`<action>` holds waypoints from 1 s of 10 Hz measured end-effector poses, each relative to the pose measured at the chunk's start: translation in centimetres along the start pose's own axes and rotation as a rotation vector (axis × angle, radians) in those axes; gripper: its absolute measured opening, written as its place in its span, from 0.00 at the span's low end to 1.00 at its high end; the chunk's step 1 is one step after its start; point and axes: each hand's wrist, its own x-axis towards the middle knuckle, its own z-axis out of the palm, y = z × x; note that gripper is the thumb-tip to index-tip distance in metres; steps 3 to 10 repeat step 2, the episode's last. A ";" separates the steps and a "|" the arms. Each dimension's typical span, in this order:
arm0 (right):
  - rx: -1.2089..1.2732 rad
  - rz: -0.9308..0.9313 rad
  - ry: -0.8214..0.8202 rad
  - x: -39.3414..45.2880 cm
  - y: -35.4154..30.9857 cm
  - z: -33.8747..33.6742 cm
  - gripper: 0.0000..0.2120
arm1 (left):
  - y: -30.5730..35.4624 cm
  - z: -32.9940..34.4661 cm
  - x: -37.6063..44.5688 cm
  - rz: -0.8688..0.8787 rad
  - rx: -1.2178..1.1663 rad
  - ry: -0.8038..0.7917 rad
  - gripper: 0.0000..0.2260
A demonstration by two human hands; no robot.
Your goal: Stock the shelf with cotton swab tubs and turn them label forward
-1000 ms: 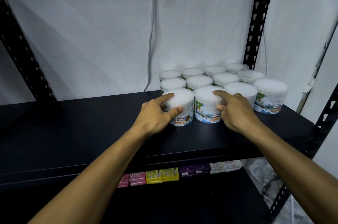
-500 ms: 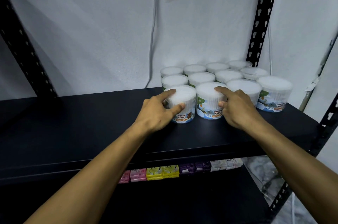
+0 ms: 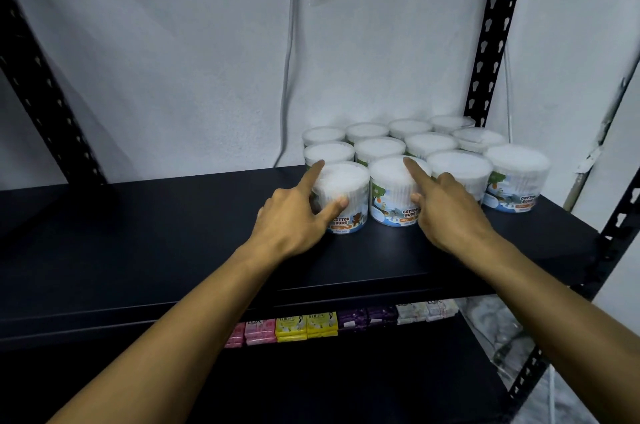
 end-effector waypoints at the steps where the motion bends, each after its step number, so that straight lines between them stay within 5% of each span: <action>1: -0.197 -0.071 0.080 -0.5 -0.5 -0.1 0.39 | 0.6 -0.7 -0.2 0.032 0.235 0.062 0.41; 2: -0.292 -0.108 0.195 -2.9 -0.3 -0.6 0.39 | 0.5 -2.5 -2.6 0.115 0.364 0.185 0.37; 10: -0.292 -0.108 0.195 -2.9 -0.3 -0.6 0.39 | 0.5 -2.5 -2.6 0.115 0.364 0.185 0.37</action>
